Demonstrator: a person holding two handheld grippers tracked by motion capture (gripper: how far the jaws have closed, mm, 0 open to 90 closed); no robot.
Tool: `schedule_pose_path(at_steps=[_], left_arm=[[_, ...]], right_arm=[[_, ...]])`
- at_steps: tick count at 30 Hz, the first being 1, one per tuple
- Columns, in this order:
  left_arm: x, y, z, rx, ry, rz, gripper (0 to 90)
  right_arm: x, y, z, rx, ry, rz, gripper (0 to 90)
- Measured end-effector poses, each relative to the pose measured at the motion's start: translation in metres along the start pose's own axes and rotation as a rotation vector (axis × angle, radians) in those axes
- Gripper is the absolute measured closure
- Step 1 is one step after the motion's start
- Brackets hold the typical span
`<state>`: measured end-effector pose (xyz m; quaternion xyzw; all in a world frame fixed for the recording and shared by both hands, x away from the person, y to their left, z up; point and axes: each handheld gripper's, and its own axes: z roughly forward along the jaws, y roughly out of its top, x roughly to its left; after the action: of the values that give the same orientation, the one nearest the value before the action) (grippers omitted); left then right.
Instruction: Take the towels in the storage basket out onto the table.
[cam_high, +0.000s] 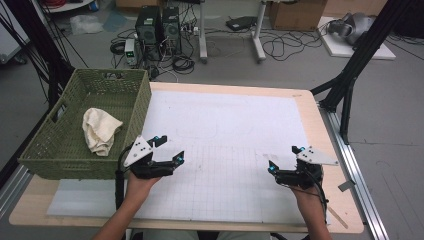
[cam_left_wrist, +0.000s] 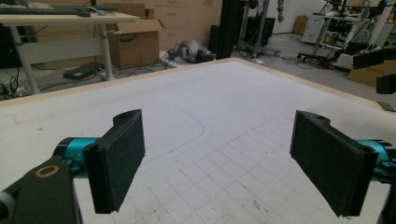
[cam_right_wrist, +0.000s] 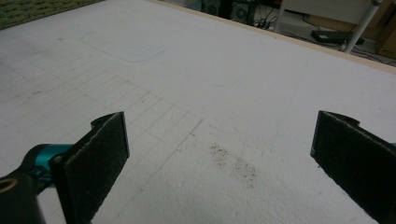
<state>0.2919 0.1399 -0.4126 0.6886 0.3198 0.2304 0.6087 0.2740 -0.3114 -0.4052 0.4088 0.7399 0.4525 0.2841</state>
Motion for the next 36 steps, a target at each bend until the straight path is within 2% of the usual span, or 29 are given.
schedule_pose_path(at_steps=[12, 14, 25, 29, 32, 36], left_arm=[[-0.001, 0.000, 0.001, 0.005, -0.008, 0.006, 18.3], [-0.001, 0.001, 0.001, 0.005, -0.016, 0.012, 18.3], [-0.005, 0.005, 0.000, 0.039, -0.053, -0.009, 17.9], [-0.008, 0.010, -0.002, 0.018, -0.068, -0.008, 19.6], [-0.010, 0.014, -0.003, 0.010, -0.076, 0.006, 19.9], [-0.011, 0.017, -0.005, -0.006, -0.087, -0.005, 19.8]], right_arm=[[-0.003, -0.002, 0.001, -0.006, 0.017, 0.019, 3.4], [-0.001, -0.001, 0.003, 0.013, 0.041, 0.037, 4.1], [0.004, 0.000, 0.000, 0.005, 0.039, 0.020, 4.0], [0.006, -0.001, 0.004, 0.027, 0.055, 0.023, 4.0], [0.008, -0.001, 0.004, 0.020, 0.054, 0.011, 4.0], [0.009, 0.000, 0.004, 0.012, 0.053, 0.004, 4.0]])
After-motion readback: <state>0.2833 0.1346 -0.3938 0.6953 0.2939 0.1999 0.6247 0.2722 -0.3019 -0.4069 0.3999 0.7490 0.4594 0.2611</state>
